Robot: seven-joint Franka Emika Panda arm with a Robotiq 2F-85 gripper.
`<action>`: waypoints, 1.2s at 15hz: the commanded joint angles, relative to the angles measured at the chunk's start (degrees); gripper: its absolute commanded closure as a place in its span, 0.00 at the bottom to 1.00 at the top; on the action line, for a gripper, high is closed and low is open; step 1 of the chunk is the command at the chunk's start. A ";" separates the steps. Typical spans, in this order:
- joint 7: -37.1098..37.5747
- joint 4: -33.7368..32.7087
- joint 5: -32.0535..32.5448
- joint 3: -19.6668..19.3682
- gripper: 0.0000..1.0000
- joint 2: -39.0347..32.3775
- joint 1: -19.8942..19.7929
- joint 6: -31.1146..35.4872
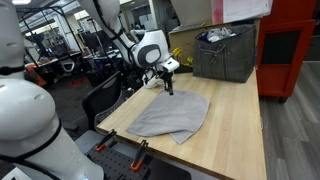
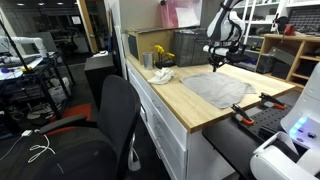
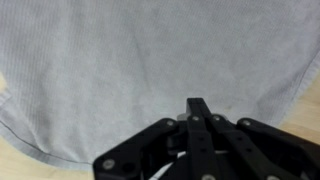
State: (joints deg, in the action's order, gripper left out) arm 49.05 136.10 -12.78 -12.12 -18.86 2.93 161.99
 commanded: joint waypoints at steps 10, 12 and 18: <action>-27.40 -6.42 12.83 3.15 1.00 9.32 -1.85 -20.45; -31.28 -6.74 15.40 3.68 1.00 11.05 -2.16 -24.78; -42.28 -4.11 26.73 3.23 1.00 15.18 -5.05 -29.83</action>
State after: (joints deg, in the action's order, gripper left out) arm 12.34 129.74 9.46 -8.97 -6.49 0.38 133.65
